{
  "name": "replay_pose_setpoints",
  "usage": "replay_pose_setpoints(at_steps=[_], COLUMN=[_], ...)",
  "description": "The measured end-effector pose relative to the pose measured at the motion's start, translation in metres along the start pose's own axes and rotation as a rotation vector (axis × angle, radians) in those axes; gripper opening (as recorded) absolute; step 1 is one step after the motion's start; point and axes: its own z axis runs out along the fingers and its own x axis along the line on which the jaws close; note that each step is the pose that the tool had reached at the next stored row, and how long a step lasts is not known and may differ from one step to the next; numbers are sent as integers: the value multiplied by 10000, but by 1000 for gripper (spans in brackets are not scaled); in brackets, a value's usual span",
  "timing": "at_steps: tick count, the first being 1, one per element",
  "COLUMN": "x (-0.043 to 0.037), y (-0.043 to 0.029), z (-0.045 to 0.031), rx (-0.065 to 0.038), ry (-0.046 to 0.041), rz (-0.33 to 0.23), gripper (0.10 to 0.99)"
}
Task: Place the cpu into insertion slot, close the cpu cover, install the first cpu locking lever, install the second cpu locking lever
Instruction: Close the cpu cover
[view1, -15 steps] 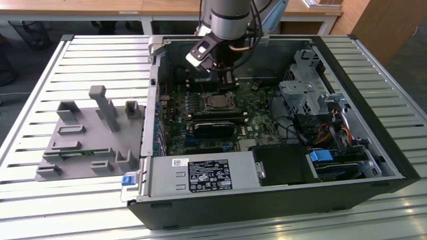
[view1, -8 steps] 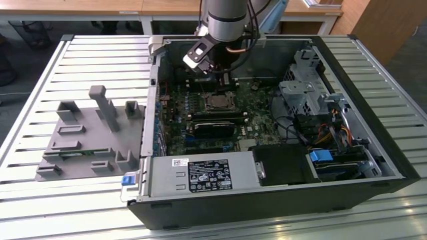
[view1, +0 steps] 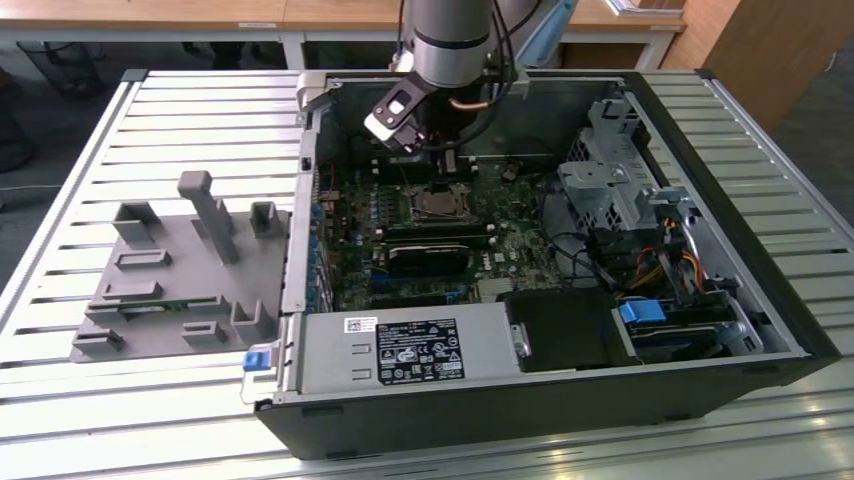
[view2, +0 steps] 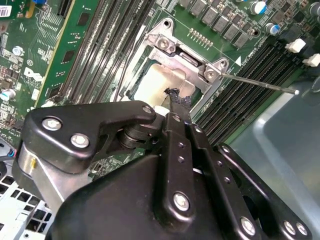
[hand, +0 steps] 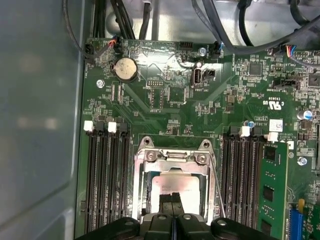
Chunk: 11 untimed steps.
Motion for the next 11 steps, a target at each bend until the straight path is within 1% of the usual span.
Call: replay_pose_setpoints(at_steps=[11], x=[-5], y=[-84], z=[51], rx=[-1], ry=[1], rz=[0], gripper=[106])
